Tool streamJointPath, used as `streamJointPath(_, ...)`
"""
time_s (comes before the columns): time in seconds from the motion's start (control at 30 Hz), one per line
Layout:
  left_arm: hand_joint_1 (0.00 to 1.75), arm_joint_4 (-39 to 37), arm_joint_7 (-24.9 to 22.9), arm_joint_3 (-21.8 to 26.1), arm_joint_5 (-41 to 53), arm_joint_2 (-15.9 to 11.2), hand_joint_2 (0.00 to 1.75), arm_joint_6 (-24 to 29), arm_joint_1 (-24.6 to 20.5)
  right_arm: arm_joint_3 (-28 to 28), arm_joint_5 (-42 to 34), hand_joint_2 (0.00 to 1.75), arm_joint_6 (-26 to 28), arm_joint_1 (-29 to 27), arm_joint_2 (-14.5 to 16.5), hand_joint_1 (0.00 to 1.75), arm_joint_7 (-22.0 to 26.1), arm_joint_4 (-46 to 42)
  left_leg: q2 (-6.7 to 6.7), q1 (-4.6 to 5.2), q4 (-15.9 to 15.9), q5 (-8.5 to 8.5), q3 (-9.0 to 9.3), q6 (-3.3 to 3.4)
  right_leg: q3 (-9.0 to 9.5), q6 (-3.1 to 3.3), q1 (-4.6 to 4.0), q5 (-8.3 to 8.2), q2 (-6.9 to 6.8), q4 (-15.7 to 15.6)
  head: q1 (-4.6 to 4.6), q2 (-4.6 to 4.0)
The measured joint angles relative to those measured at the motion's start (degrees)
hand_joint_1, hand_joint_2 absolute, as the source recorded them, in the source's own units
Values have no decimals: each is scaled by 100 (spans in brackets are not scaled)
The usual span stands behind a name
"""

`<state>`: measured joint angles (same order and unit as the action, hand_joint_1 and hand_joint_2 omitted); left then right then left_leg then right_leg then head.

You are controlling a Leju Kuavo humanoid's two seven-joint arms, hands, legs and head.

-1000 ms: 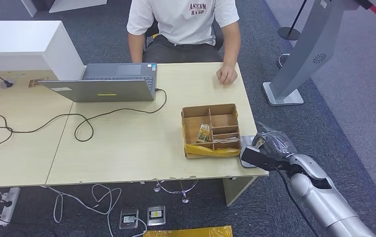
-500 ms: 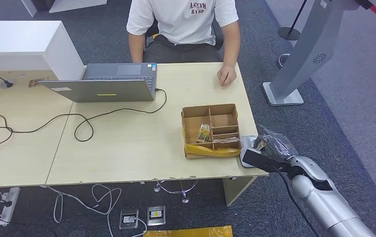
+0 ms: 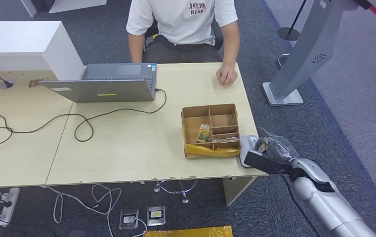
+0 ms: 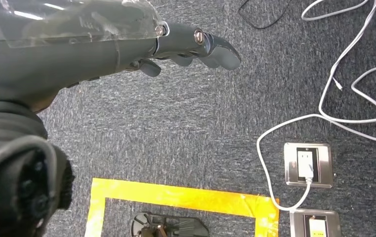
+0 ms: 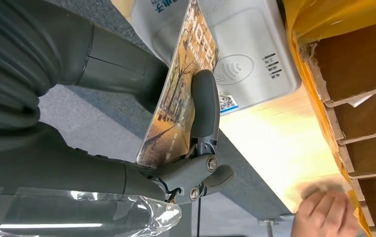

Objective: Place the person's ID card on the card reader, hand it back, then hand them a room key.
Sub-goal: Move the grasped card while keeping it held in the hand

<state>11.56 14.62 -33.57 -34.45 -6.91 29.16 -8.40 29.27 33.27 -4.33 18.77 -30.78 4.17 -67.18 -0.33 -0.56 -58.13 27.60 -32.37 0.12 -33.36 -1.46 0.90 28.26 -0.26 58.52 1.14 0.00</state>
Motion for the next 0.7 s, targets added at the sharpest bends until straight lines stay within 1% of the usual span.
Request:
streamJointPath(0.3, 0, 0, 0, 1, -37, 0, 0, 0, -4, 70, -64, 175, -98, -75, -99, 175, -86, -135, 1, 0, 0, 0, 1, 0, 1, 0, 0, 0, 1, 0, 1, 0)
streamJointPath(0.5, 0, 0, 2, -3, -31, 0, 0, 6, -4, 67, -163, 175, -67, -73, -113, 175, -89, -148, 0, 0, 0, 0, -1, 0, 1, 0, 0, 0, 0, 0, -1, 0)
streamJointPath(0.7, 0, 0, 36, -22, -16, 0, 0, 13, -7, 21, -208, 175, -70, 148, -137, 175, 63, -143, 1, 0, 0, 0, -3, 0, 0, 0, 0, 0, 2, 1, 0, 0)
